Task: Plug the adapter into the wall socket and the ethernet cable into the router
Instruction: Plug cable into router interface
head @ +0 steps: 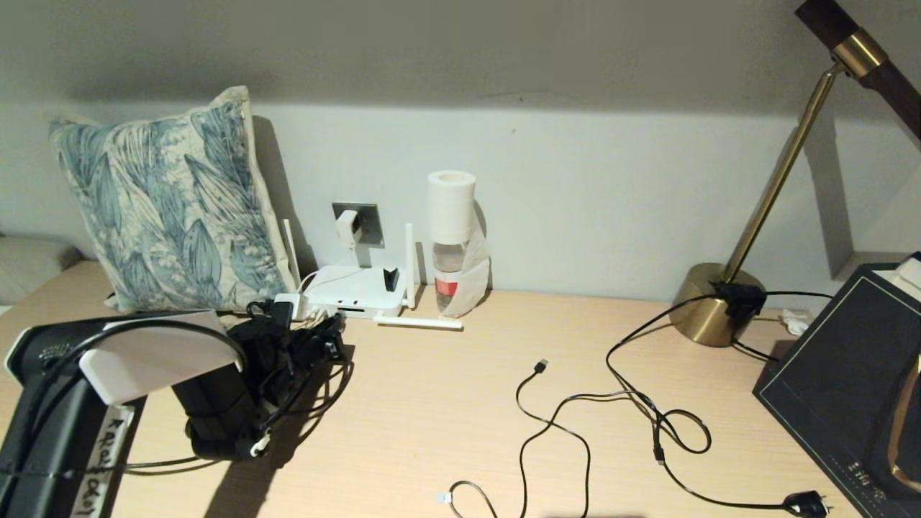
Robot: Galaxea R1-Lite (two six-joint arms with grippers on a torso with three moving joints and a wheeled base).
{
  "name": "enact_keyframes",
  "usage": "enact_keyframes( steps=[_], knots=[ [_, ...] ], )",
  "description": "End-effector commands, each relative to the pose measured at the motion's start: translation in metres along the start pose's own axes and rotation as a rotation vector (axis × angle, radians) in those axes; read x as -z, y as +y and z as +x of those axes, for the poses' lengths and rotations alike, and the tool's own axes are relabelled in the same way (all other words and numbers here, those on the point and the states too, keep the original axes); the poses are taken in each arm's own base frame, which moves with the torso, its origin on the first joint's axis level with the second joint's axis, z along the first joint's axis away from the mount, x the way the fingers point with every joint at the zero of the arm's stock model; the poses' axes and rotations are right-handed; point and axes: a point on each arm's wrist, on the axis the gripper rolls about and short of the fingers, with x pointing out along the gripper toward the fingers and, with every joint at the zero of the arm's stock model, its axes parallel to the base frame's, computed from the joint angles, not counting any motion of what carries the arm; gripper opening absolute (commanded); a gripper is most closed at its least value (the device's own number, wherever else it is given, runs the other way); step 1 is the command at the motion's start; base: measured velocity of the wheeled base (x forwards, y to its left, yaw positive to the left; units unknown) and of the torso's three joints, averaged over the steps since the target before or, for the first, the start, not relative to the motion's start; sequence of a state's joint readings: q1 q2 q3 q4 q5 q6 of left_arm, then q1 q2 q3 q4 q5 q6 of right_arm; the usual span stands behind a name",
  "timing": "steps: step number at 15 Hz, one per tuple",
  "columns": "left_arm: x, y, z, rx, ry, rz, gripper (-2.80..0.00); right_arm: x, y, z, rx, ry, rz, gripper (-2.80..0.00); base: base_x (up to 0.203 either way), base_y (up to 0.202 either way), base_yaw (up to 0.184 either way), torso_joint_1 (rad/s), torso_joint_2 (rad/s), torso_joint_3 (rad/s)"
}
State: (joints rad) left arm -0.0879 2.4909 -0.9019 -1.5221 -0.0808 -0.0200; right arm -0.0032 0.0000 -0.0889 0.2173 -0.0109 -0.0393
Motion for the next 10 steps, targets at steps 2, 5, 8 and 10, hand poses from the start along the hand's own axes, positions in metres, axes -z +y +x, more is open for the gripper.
enact_keyframes(
  steps=[2,5,8,10],
  knots=[
    [-0.0026,0.0001,-0.0001,0.0,-0.012,0.001,-2.8,0.0002,0.0,0.0,0.0,0.002,-0.001,-2.8,0.0,0.0,0.0,0.0,0.0,0.0],
    [-0.0029,0.0001,0.0001,0.0,-0.014,0.0,-2.8,0.0001,0.0,0.0,0.0,0.002,-0.001,-2.8,0.0,0.0,0.0,0.0,0.0,0.0],
    [-0.004,0.0002,0.0012,0.001,-0.02,0.0,-2.8,0.0002,0.0,0.0001,0.001,0.003,-0.001,-2.8,0.0,0.0,0.0,0.0,0.0,0.0],
    [-0.004,0.0002,0.0017,0.001,-0.021,0.0,-2.8,0.0,0.0,0.0001,0.0,0.001,-0.001,-2.8,0.0,0.0,0.0,0.0,0.0,0.0]
  ],
)
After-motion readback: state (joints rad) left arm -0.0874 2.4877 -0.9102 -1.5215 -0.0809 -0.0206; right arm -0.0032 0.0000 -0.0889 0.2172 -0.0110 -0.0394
